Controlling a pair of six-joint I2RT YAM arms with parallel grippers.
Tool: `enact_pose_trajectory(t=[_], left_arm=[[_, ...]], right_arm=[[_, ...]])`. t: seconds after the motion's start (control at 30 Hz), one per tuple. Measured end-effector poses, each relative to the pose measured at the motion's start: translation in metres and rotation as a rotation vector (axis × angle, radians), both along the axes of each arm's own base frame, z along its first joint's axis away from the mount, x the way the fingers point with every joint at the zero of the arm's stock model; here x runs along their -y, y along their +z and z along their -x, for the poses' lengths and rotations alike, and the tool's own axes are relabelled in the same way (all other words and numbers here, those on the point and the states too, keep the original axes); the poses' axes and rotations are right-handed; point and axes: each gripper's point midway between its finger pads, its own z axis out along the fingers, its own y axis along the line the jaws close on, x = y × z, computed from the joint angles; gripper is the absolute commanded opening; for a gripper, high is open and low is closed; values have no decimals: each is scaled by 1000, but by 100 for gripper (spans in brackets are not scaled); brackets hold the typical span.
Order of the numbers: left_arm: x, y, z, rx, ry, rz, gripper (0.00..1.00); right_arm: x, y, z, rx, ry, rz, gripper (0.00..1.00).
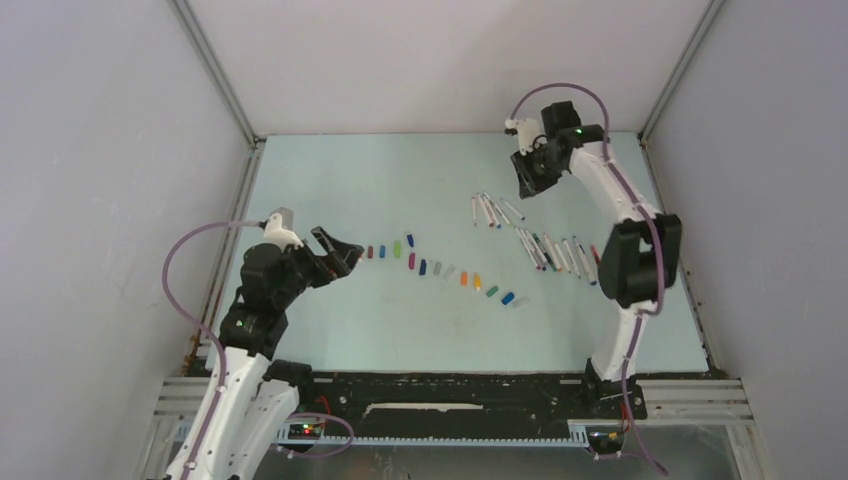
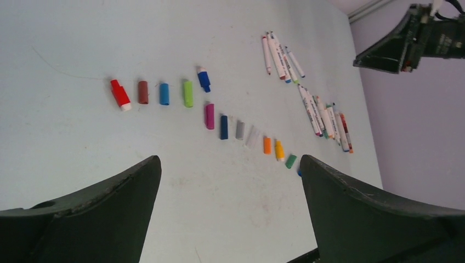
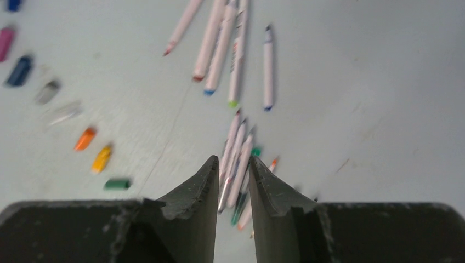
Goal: Open the pen caps
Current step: Reset both arms
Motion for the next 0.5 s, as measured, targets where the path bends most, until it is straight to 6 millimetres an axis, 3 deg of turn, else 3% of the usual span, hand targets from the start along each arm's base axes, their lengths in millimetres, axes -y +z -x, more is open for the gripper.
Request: enact_pose_trajectory(t=[0.13,0.23,0.33,0.43,0.5], left_arm=[[4,15,1,29,-31,23,100],[1,32,-2,56,-27,33,100],[-7,52,-8,79,-4,31,100],[-17,76,-14,103,19,2,100],[-23,90,-15,118,30,-30,100]], right_arm=[[3,55,50,81,29,-75,38],[13,97,92,182,41,-147,56],[40,137,133,311,-4,-228,86],[77,177,164,475,-97,-277,95],[88,193,179,546,-128,-296,99]])
